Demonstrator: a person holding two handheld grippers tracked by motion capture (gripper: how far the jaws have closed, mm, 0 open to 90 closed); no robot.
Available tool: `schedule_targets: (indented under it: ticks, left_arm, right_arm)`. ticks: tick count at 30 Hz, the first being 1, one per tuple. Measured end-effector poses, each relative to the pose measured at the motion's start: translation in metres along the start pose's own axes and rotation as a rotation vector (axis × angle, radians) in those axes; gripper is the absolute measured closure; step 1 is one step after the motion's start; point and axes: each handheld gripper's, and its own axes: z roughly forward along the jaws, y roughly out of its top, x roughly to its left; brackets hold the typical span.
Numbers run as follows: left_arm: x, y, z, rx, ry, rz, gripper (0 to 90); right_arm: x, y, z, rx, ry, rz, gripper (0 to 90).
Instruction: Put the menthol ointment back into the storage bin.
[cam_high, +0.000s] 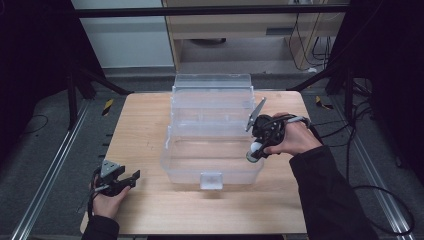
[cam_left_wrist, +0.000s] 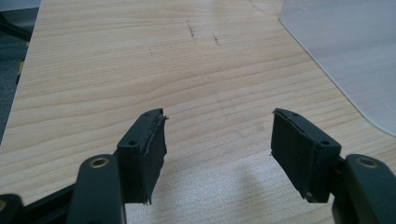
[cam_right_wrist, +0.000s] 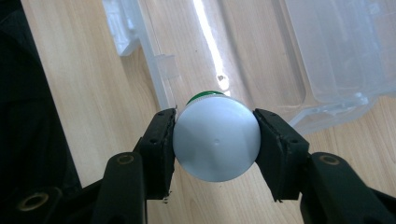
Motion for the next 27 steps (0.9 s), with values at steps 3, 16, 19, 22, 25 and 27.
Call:
schedule_targets:
  ticks: [3,16,19,22,25,27]
  left_arm:
    - [0.0,0.0,0.0,-0.001,0.001,0.0,34.9]
    - [0.001,0.0,0.0,-0.006,0.002,0.002,35.0]
    - [0.001,0.0,-0.001,-0.004,0.004,0.005,35.1]
    - [0.001,0.0,0.0,-0.005,0.002,0.0,35.1]
    - [0.001,0.0,0.0,-0.004,0.005,0.003,35.1]
    - [0.001,0.0,0.0,-0.004,0.005,0.003,35.1]
  right_arm:
    - [-0.002,0.003,0.007,0.011,0.001,-0.012,50.6]
    - [-0.008,0.0,0.035,0.04,0.007,-0.018,50.6]
    - [-0.009,-0.003,0.041,0.043,0.015,-0.014,50.6]
    - [-0.01,-0.005,0.047,0.045,0.022,-0.013,50.6]
    - [-0.011,-0.007,0.05,0.05,0.025,-0.015,50.6]
    - [-0.01,-0.008,0.053,0.053,0.026,-0.017,50.6]
